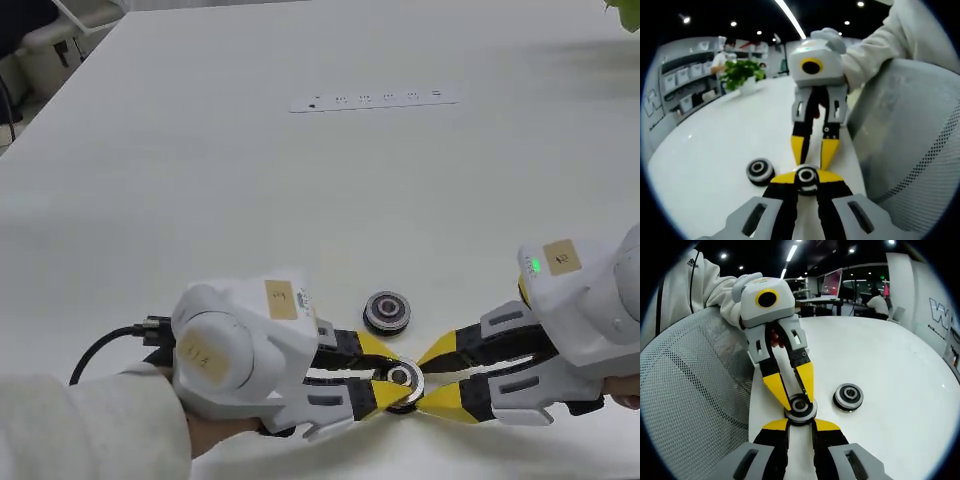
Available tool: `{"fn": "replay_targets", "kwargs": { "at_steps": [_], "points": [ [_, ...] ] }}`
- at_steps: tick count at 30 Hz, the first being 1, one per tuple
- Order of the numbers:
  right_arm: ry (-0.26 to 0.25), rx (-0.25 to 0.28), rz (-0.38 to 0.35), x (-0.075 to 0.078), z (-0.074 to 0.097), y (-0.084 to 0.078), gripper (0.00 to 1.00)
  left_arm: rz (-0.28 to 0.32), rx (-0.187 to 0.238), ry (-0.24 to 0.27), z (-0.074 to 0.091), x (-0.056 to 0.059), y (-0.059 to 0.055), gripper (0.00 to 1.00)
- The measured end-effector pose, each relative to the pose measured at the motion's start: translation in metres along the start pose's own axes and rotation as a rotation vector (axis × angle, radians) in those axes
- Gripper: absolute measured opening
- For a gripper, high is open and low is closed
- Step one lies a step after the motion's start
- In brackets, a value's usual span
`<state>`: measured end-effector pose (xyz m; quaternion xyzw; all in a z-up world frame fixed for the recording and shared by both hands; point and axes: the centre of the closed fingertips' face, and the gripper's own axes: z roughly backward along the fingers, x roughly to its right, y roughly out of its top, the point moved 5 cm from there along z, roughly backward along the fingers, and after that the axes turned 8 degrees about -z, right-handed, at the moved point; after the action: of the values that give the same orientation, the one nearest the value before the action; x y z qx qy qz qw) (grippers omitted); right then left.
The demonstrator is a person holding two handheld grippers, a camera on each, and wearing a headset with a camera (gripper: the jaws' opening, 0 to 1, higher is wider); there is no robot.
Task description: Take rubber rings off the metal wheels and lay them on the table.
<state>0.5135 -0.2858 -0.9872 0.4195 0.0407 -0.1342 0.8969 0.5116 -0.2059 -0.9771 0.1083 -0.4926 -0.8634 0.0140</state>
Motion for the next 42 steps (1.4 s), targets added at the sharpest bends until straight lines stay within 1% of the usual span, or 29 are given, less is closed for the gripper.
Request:
{"fn": "replay_targets", "kwargs": {
  "at_steps": [3, 4, 5, 7, 9, 12, 14, 16, 19, 22, 29, 30, 31, 33, 35, 36, 37, 38, 39, 41, 42],
  "points": [
    [-0.002, -0.007, -0.002, 0.000, 0.000, -0.001, 0.12, 0.001, 0.000, 0.000, 0.000, 0.000, 0.000, 0.14],
    [-0.007, -0.013, -0.001, 0.001, 0.001, -0.002, 0.10, 0.001, 0.000, 0.000, 0.000, 0.000, 0.000, 0.14],
    [-0.017, -0.020, 0.006, 0.002, 0.001, -0.002, 0.05, 0.001, 0.001, -0.001, 0.000, 0.000, 0.000, 0.14],
    [-0.013, -0.015, -0.008, 0.001, 0.002, -0.002, 0.04, 0.000, 0.001, -0.001, 0.000, 0.001, 0.000, 0.14],
    [-0.018, -0.022, 0.003, 0.001, 0.001, -0.001, 0.04, -0.001, 0.001, 0.000, 0.000, 0.001, 0.000, 0.14],
    [-0.034, -0.030, -0.030, 0.003, 0.002, -0.001, 0.00, -0.001, 0.000, 0.001, 0.001, 0.000, 0.000, 0.14],
    [-0.039, -0.033, -0.041, 0.004, 0.002, -0.001, 0.00, -0.002, 0.000, 0.002, 0.001, 0.000, 0.000, 0.14],
    [-0.050, -0.040, -0.089, 0.005, 0.002, -0.001, 0.00, -0.001, 0.000, 0.003, 0.001, 0.000, 0.000, 0.14],
    [-0.052, -0.038, -0.188, 0.005, 0.003, -0.001, 0.00, -0.005, -0.001, 0.003, 0.001, 0.000, 0.000, 0.14],
    [-0.055, -0.029, -0.242, 0.007, 0.005, -0.001, 0.00, -0.007, -0.002, 0.004, 0.001, 0.001, 0.000, 0.14],
    [-0.067, -0.035, -0.221, 0.006, 0.005, 0.000, 0.00, -0.009, -0.004, 0.006, 0.002, 0.001, -0.001, 0.14],
    [-0.081, -0.020, -0.204, 0.007, 0.008, 0.003, 0.00, -0.010, -0.005, 0.008, 0.002, 0.000, -0.001, 0.14],
    [-0.087, -0.008, -0.201, 0.008, 0.010, 0.005, 0.00, -0.009, -0.006, 0.009, 0.003, 0.000, -0.001, 0.14],
    [-0.090, -0.003, -0.216, 0.009, 0.011, 0.007, 0.00, -0.005, -0.005, 0.010, 0.003, -0.001, -0.002, 0.14],
    [-0.087, -0.003, -0.240, 0.010, 0.010, 0.006, 0.00, -0.008, -0.006, 0.010, 0.003, -0.001, -0.001, 0.14],
    [-0.082, 0.005, -0.266, 0.010, 0.011, 0.005, 0.00, -0.007, -0.005, 0.010, 0.003, -0.001, -0.001, 0.14],
    [-0.072, 0.020, -0.328, 0.009, 0.011, 0.006, 0.00, -0.007, -0.005, 0.010, 0.003, -0.001, -0.001, 0.14],
    [-0.063, 0.033, -0.364, 0.009, 0.012, 0.006, 0.00, -0.007, -0.005, 0.010, 0.003, -0.001, -0.001, 0.14],
    [-0.049, 0.053, -0.416, 0.010, 0.012, 0.007, 0.00, -0.008, -0.005, 0.010, 0.003, -0.001, -0.001, 0.14],
    [-0.039, 0.060, -0.488, 0.009, 0.013, 0.008, 0.00, -0.010, -0.004, 0.009, 0.002, -0.001, -0.001, 0.14],
    [-0.043, 0.055, -0.475, 0.010, 0.013, 0.008, 0.00, -0.012, -0.004, 0.009, 0.002, -0.001, -0.001, 0.14]
  ]
}}
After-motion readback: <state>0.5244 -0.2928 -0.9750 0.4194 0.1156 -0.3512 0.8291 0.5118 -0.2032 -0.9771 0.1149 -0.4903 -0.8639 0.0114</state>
